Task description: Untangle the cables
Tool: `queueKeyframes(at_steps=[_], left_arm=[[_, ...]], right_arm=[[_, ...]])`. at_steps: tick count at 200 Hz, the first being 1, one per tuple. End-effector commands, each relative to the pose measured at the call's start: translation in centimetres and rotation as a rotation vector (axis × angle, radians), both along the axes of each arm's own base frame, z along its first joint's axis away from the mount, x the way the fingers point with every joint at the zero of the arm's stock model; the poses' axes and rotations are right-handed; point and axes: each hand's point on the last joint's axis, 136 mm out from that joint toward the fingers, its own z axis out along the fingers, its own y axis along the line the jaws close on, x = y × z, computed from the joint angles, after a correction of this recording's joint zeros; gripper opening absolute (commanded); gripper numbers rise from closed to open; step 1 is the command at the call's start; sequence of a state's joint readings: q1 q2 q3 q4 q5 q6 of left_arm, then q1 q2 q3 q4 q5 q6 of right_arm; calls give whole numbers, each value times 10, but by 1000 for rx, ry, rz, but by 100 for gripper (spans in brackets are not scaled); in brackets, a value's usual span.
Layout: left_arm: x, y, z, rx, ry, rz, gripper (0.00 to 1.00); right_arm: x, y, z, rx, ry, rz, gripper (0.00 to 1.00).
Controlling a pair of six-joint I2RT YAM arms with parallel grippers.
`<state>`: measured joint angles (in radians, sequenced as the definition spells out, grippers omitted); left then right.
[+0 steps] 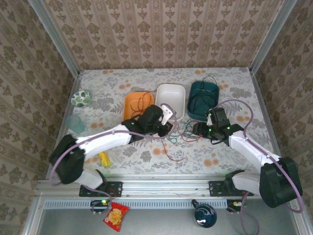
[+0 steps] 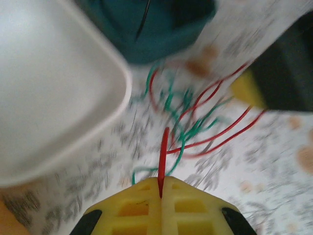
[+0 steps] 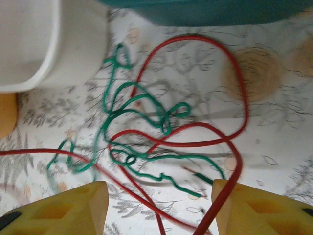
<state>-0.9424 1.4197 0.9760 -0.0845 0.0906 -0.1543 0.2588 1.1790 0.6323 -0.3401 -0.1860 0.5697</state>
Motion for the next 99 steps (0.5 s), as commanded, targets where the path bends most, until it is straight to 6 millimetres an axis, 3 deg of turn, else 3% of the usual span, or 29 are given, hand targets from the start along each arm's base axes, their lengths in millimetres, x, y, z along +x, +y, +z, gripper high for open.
queueKeyframes(at_steps=[1,53,82,99], left_arm=[[-7,4,57,-71,-163,-78,0],[-27,19,142,-169,-336,-154,0],[-25,30,188,-230,-458,-118,0],[-13,43,204,-213,-513,-37,0]], right_arm=[[4,-17,-2,-3,1,-118,59],[3,-25,-12,17,37,-181,61],[1,-35,-13,3,28,-235,62],[0,-36,-10,7,7,-243,62]])
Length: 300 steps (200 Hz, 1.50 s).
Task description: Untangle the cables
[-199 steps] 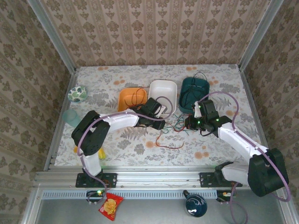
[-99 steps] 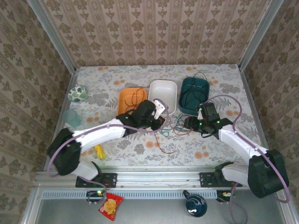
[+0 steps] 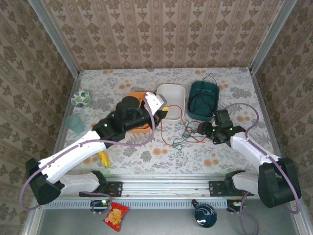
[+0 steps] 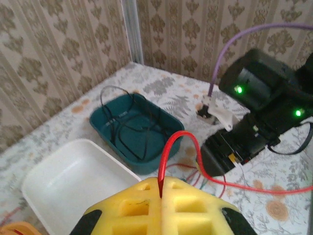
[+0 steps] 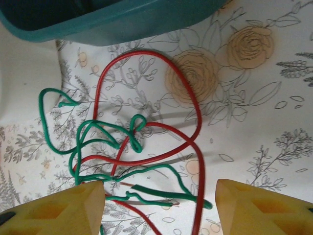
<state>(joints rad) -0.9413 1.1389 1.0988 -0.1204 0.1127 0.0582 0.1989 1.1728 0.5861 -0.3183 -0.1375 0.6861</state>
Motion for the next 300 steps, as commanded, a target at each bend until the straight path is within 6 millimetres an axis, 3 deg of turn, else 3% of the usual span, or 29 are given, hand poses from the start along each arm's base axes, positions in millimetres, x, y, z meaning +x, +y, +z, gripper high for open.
queueKeyframes(at_steps=[1,30,63,93,123,153,218,276,300], left_arm=[[11,18,43,-29,-129,86,0],[56,54,40,7,-129,330,0],[109,107,8,45,-25,587,0],[134,137,-27,72,55,657,0],[145,154,-71,177,135,691,0],[147,162,-111,275,190,705,0],[169,165,-167,428,238,742,0],[225,154,-228,561,298,783,0],[252,149,-240,579,304,841,3]], right_arm=[[0,-10,4,-12,-34,-60,62],[1,-11,9,-16,-61,-50,63],[3,-6,16,-14,-80,-5,63],[5,-1,22,-6,-93,30,64],[4,0,24,-15,-95,52,64],[3,0,23,-22,-91,63,64],[5,3,23,-8,-88,67,64],[3,3,28,-14,-88,83,64],[2,3,29,-17,-86,90,65]])
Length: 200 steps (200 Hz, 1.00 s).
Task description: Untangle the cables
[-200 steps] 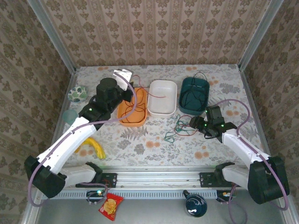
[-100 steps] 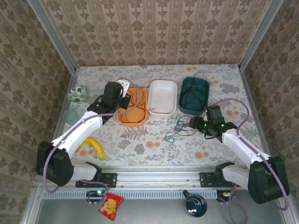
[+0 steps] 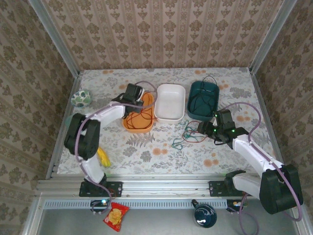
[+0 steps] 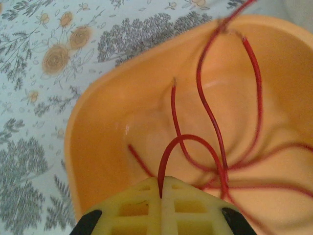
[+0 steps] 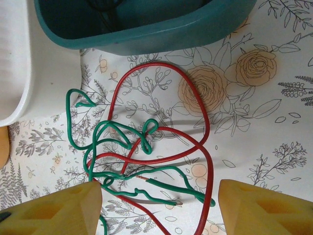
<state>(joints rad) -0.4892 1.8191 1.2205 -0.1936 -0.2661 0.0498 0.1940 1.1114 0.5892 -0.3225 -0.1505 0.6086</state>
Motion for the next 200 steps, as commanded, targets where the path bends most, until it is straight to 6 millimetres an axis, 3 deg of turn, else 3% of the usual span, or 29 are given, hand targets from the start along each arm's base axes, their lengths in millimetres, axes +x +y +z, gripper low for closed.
queueKeyframes(at_steps=[1,18,42,65,92,112,133,156,163,184,200], left_arm=[[29,2,7,39,-51,56,4],[41,-6,13,47,-84,66,27],[42,-27,40,65,-148,7,65],[29,-42,79,129,-254,-30,85],[-1,-57,138,82,-369,-59,90],[-39,-87,151,-56,-307,-204,90],[-89,-131,141,-194,-176,-410,90],[-151,-182,116,-289,-58,-678,89],[-166,-194,107,-303,-38,-735,88],[-192,-220,88,-317,-14,-821,87],[-201,-231,77,-329,-18,-843,87]], right_arm=[[0,2,12,1,-10,25,65],[-1,2,13,-4,-9,29,65],[-3,-1,11,-17,-6,24,65],[-3,0,10,-11,-5,26,65],[-2,3,4,-6,17,38,65],[-2,4,-2,-4,43,44,65],[-4,-1,-9,-25,76,21,64],[-6,-4,-14,-32,100,3,58],[-6,-5,-15,-27,102,-2,52],[-5,-6,-15,-17,98,-19,17],[-5,-7,-13,-12,92,-27,6]])
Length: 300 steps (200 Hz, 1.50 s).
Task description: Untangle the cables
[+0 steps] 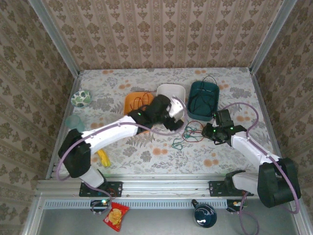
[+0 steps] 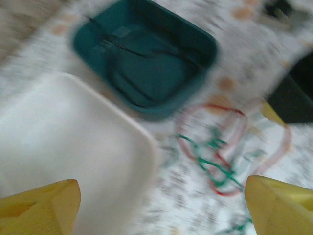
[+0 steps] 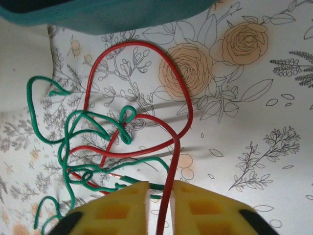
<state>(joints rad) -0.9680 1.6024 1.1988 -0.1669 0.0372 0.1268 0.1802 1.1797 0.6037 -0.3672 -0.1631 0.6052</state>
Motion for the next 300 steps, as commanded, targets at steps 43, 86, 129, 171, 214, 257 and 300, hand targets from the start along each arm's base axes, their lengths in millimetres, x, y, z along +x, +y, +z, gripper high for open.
queueKeyframes(at_steps=[43,86,129,171,214,257,300], left_arm=[[-38,-50,-41,-63,37,-184,83],[-45,-81,-36,-97,19,-269,79],[-48,-101,-39,-117,45,-325,73],[-29,-108,-53,-135,89,-271,49],[-13,-94,-45,-203,141,-212,0],[-10,-73,7,-356,142,-188,0],[-3,-50,44,-533,232,-184,0]], right_arm=[[1,3,17,53,-11,-15,0],[11,24,46,195,-19,6,0],[20,39,70,273,-19,45,0],[24,49,83,357,-22,50,0],[22,43,84,375,-30,18,0],[15,29,60,269,22,22,64],[8,37,40,254,48,108,67]])
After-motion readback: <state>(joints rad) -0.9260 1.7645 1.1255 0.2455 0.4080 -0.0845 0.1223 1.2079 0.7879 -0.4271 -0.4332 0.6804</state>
